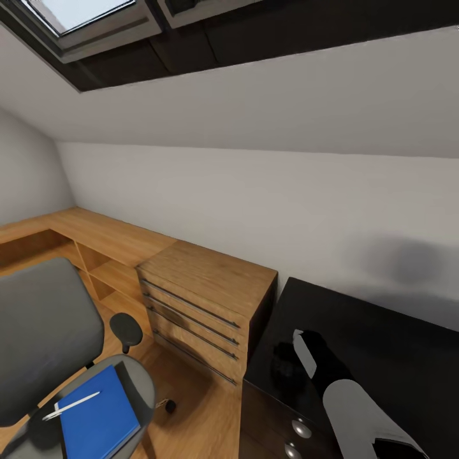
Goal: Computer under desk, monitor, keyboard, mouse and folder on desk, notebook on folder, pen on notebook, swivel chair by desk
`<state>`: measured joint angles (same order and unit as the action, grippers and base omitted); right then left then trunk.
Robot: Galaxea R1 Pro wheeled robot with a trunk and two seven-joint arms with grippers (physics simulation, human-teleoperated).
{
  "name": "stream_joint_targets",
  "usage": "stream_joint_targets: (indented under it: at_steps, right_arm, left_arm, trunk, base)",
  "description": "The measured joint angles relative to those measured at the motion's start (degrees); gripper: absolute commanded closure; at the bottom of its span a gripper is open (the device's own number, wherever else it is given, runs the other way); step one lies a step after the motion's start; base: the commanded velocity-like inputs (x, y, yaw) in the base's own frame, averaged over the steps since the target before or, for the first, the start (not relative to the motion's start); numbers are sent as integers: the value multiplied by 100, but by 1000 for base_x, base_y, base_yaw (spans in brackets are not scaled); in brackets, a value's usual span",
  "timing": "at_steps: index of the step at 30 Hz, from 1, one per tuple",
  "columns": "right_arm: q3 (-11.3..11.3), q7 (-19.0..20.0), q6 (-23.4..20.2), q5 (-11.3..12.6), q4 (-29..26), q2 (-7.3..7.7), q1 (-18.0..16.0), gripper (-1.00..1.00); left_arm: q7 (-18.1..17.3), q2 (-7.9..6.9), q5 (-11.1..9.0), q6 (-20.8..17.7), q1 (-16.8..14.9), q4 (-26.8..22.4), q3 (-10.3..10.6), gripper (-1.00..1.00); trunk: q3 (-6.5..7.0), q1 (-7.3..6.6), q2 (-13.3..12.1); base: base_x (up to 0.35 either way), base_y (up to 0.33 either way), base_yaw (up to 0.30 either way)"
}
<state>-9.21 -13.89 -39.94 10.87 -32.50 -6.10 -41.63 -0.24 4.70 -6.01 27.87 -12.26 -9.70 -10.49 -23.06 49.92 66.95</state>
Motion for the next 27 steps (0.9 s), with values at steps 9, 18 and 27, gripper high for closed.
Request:
stream_joint_targets:
  at_steps: [9,18,27]
  right_arm:
    - [0,-12,-1,4,-7,0,0,-100]
    - [-13,-43,4,1,-16,0,0,-100]
    - [-27,-56,15,17,-75,0,1,-100]
  left_arm:
    - [0,-4,-8,0,1,0,1,-100]
    - [0,-5,-7,0,2,0,1,-100]
    - [5,-11,-11,0,4,1,-1,-100]
  trunk:
    - [162,-198,-361]
    - [324,-396,-722]
    - [425,-506,-925]
  base:
    - [0,0,0]
    - [0,0,0]
    - [0,0,-32]
